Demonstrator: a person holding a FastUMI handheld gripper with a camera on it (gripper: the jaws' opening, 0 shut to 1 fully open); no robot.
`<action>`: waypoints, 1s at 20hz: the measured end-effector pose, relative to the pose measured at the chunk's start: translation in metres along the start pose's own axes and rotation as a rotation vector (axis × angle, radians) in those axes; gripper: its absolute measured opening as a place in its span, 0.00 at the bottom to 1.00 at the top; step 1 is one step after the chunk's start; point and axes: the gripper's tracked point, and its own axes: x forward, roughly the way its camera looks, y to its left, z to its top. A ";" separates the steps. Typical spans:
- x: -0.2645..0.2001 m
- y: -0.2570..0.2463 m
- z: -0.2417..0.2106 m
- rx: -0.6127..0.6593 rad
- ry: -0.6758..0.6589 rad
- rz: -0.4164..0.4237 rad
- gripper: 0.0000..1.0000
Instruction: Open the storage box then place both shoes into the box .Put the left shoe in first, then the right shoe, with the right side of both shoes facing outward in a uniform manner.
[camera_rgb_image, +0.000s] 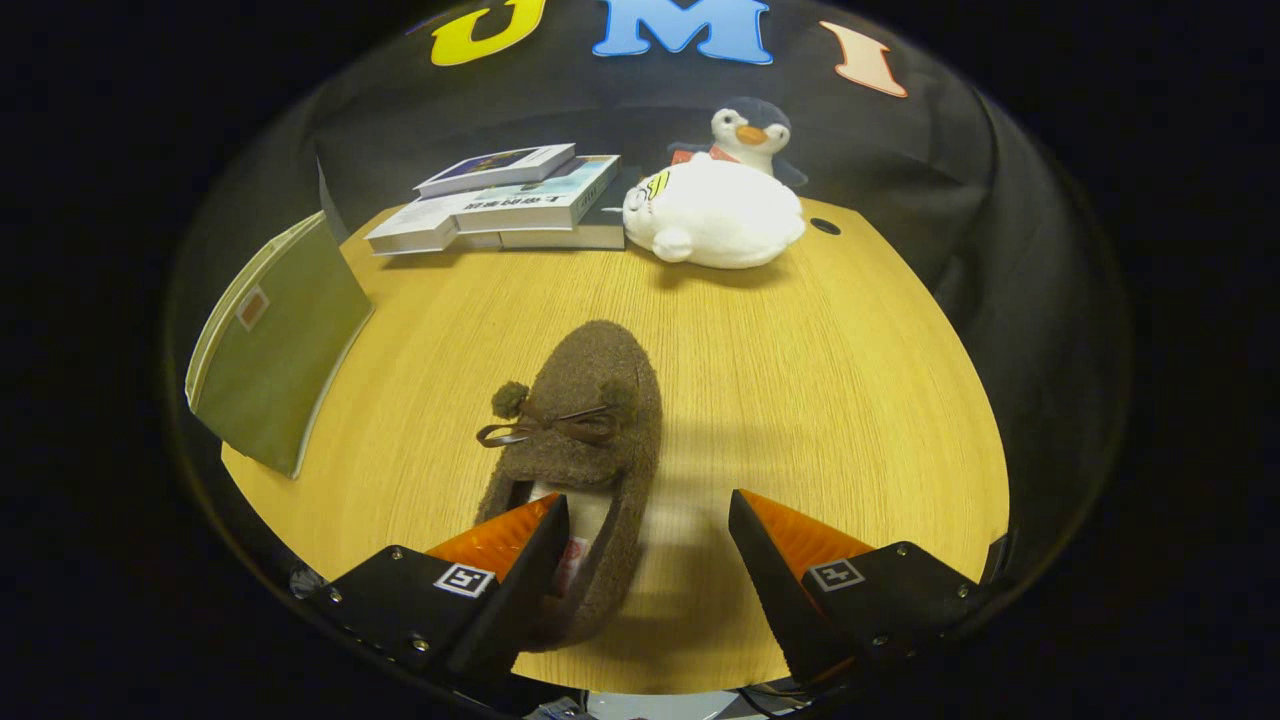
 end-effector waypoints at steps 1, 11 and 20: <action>0.003 0.000 -0.001 0.002 0.008 0.005 0.98; 0.014 0.019 -0.004 0.107 0.100 0.116 0.39; -0.002 0.018 0.004 0.318 0.123 0.096 0.00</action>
